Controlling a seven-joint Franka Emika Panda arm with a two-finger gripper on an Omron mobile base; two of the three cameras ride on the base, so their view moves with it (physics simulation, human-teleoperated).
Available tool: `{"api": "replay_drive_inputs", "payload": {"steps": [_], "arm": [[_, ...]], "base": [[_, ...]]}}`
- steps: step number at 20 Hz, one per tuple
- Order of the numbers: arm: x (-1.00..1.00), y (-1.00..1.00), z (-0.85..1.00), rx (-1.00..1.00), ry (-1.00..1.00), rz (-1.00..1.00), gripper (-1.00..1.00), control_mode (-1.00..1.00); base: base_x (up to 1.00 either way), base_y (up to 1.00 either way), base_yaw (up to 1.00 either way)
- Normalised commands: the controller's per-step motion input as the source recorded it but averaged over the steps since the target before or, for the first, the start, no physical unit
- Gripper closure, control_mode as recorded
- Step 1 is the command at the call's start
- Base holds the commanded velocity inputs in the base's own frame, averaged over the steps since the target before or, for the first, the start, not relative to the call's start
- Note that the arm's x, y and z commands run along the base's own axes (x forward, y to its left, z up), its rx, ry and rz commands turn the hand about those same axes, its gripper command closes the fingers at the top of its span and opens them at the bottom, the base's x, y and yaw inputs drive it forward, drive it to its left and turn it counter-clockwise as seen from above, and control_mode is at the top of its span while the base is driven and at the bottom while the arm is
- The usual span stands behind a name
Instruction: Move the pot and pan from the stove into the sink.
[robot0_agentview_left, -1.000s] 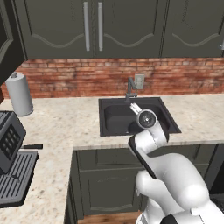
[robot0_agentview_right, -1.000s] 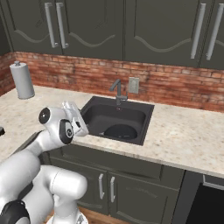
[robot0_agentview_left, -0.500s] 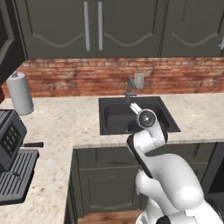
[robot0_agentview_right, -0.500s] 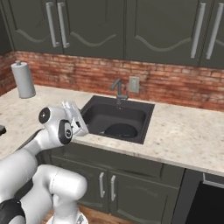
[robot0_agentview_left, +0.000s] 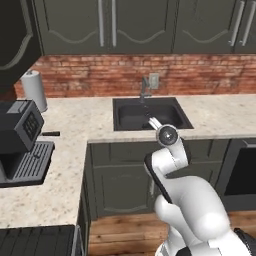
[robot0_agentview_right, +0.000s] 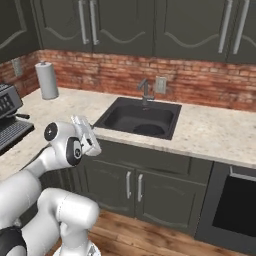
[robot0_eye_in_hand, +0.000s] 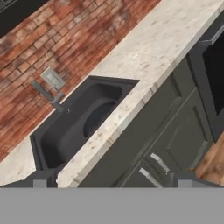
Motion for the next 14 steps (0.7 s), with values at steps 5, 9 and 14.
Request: {"api": "replay_drive_inputs", "payload": {"steps": [5,9,14], "arm": [[0.00,0.00,0.00,0.00,0.00,0.00,-1.00,1.00],[0.00,0.00,0.00,0.00,0.00,0.00,-1.00,1.00],[0.00,0.00,0.00,0.00,0.00,0.00,-1.00,1.00]], "base": [[-0.56,0.00,0.00],[-0.01,-0.02,0.08],[-0.20,-0.06,0.39]]}}
